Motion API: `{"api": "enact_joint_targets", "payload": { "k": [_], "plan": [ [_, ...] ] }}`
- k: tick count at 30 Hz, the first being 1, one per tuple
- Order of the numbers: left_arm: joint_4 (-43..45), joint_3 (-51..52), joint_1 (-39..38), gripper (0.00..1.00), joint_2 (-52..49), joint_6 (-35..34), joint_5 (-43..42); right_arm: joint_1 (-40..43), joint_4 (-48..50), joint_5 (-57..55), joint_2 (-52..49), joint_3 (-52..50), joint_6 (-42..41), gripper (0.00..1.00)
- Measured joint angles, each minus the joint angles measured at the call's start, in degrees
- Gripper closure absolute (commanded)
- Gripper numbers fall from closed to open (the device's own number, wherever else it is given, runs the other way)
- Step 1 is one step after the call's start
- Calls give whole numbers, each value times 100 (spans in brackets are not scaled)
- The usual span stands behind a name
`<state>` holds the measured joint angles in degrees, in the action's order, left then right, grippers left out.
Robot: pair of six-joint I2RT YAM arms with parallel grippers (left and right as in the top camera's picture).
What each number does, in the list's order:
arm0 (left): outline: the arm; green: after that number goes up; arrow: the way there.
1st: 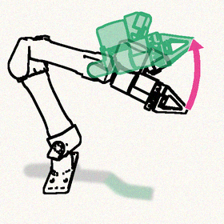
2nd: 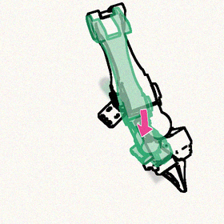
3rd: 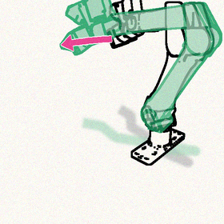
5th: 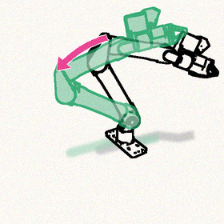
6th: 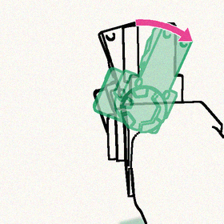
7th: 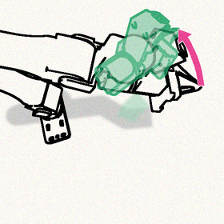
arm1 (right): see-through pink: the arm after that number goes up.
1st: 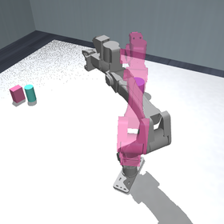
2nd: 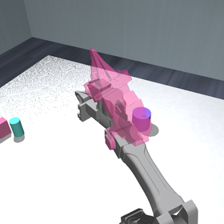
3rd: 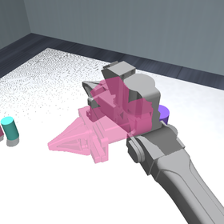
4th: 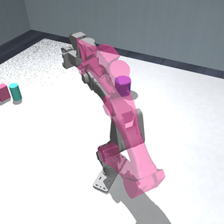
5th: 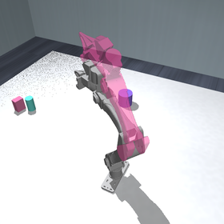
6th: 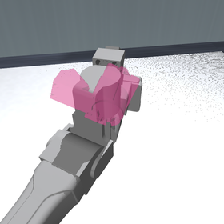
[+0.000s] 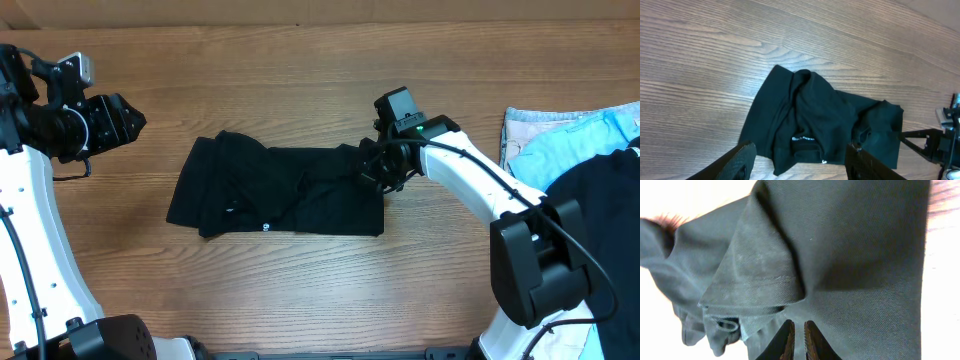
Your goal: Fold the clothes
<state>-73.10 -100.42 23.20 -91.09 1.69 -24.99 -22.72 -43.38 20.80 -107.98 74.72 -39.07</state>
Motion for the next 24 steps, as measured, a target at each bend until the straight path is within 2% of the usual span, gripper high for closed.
{"api": "enact_joint_targets", "payload": {
  "k": [5,11,13,18,24],
  "plan": [
    [2,0,0,39,0,2,0,-111,682,247,-428,-61,-273,90],
    [9,0,0,39,-2,0,0,-321,3556,1777,-962,-214,-28,93],
    [24,0,0,39,-2,2,0,-424,3998,2275,-949,-151,94,93],
    [26,0,0,35,-2,0,0,-516,3648,2977,-922,-24,249,94],
    [57,0,0,34,-2,0,0,168,2605,3010,-922,-20,354,96]
  ]
}}
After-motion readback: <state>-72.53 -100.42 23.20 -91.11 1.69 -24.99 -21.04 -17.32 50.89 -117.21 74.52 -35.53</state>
